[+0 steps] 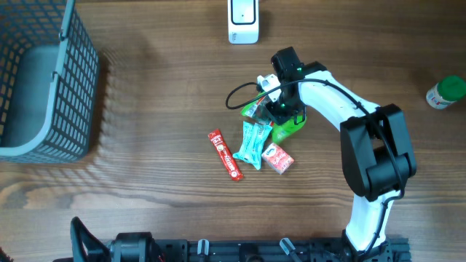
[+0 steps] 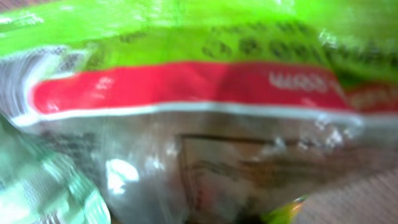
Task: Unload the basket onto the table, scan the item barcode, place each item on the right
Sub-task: 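Lift the green snack bag and hold it at the scanner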
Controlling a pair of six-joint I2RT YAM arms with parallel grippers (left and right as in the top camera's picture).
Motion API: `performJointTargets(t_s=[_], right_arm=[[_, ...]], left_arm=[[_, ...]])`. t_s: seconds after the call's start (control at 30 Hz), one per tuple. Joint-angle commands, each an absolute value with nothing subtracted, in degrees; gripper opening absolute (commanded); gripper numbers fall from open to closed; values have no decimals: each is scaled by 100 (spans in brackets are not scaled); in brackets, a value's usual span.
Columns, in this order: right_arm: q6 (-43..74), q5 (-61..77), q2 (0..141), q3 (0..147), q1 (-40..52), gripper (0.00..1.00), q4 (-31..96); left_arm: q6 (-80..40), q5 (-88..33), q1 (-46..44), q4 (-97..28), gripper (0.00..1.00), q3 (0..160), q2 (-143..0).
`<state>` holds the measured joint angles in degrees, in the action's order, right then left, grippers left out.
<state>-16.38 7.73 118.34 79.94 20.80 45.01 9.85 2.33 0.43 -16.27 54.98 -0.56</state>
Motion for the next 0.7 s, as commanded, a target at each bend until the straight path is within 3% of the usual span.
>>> performJointTargets(t_s=[0.0, 0.5, 0.67], right_arm=[[-1079, 716, 12064, 7795, 2091, 4, 4195], [27, 633, 10973, 9461, 2235, 4, 4779], [62, -521, 10230, 9461, 2663, 4, 4939]], left_arm=[[1076, 333, 10, -1636, 100, 5507, -25], [1076, 333, 10, -1828, 100, 5507, -25], [1076, 329, 10, -1741, 100, 5507, -25]])
